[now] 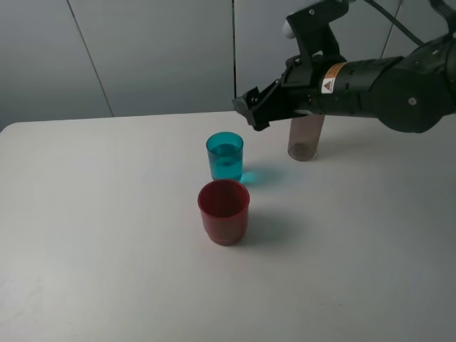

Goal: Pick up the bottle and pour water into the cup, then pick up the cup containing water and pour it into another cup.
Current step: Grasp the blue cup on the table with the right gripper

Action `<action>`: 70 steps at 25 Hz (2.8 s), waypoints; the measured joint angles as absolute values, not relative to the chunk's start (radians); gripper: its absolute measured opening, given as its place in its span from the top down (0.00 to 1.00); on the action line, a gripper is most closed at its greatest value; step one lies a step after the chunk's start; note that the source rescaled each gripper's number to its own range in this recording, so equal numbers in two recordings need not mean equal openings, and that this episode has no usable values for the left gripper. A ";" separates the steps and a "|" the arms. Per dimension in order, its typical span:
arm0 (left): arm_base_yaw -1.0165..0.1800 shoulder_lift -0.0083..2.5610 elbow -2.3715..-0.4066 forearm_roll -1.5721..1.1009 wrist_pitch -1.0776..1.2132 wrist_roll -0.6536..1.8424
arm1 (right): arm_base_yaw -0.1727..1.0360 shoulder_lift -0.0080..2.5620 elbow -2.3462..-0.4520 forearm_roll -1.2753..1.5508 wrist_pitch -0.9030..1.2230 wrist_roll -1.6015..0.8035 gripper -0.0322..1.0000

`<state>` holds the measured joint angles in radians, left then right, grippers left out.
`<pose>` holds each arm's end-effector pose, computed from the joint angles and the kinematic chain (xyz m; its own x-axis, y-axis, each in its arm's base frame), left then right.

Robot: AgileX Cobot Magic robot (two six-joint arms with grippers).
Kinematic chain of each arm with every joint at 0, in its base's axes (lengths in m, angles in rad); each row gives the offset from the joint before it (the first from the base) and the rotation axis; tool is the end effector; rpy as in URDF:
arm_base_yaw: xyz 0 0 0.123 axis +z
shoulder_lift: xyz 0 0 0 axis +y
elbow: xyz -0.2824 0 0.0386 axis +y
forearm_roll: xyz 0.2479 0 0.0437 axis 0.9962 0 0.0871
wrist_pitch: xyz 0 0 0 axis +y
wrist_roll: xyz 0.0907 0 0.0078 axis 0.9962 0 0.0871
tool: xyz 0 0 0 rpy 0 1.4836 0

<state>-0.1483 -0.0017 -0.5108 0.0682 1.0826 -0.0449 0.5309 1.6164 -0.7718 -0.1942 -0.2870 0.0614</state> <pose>-0.0065 0.0065 0.2785 -0.4596 0.0557 -0.8864 0.0888 0.9959 0.0165 0.2816 0.1711 0.2053 -0.3234 -0.3343 -0.8852 -0.5924 0.8010 -0.0861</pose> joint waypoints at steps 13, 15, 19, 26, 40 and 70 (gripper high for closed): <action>-0.148 -0.002 -0.511 0.068 1.083 -0.045 | 0.444 1.616 -0.593 -0.296 -0.582 0.023 0.00; -0.148 -0.002 -0.511 0.068 1.083 -0.045 | 0.412 1.616 -0.579 -0.339 -0.656 0.059 0.00; -0.148 -0.002 -0.511 0.068 1.083 -0.045 | 0.337 1.645 -0.571 -0.489 -0.758 0.150 0.00; -0.148 -0.002 -0.511 0.068 1.083 -0.045 | 0.267 1.806 -0.577 -0.777 -0.902 0.218 0.00; -0.148 -0.002 -0.511 0.068 1.083 -0.045 | 0.267 2.029 -0.728 -0.927 -0.956 0.271 0.00; -0.148 -0.002 -0.511 0.068 1.083 -0.045 | 0.279 2.158 -0.819 -0.854 -0.934 0.132 0.00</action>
